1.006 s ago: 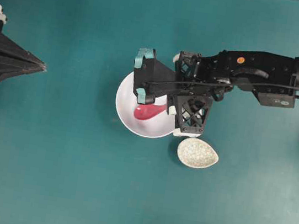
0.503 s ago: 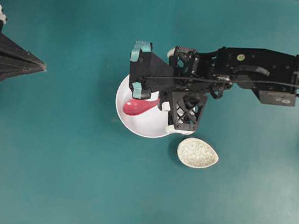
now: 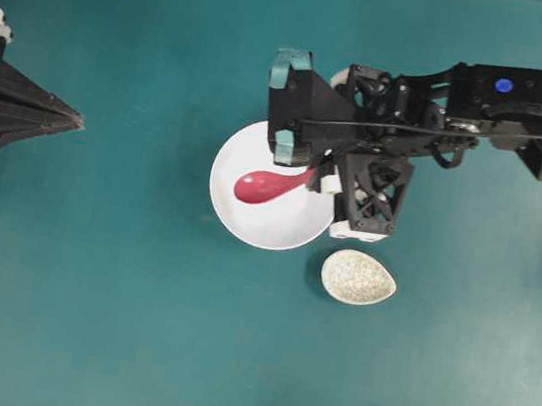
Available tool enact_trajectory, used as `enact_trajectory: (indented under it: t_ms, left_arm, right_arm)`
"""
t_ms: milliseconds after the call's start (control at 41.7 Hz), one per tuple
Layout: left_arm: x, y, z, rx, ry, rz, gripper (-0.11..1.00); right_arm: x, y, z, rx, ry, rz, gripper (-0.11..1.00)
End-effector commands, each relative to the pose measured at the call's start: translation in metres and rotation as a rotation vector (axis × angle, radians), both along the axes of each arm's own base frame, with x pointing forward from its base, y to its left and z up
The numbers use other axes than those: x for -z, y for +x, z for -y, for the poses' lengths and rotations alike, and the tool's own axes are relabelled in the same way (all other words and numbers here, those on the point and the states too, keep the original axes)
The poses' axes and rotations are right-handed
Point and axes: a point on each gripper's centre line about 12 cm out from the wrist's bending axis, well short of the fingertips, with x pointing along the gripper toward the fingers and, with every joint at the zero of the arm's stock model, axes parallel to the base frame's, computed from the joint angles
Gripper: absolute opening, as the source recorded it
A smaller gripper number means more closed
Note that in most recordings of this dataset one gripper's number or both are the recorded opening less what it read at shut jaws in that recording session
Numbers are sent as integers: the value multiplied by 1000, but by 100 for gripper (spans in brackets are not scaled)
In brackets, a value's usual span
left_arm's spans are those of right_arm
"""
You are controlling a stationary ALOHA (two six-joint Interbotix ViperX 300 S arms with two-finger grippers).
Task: Scoop the yellow hexagonal prism block from the bowl with a spoon using the right arm.
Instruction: 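Lower the spoon bowl into the white bowl beside the yellow block, then drag the spoon under the yellow block toward the bowl's left side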
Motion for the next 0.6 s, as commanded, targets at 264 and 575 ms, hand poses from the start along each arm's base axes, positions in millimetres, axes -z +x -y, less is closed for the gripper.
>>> enact_trajectory:
  t_ms: [264, 575]
  left_arm:
    - [-10, 3, 0, -1, 1, 25, 3]
    - [-10, 3, 0, -1, 0, 25, 3]
  right_arm:
    - [-10, -29, 2, 32, -14, -40, 22]
    - [-4, -49, 5, 48, -40, -66, 22]
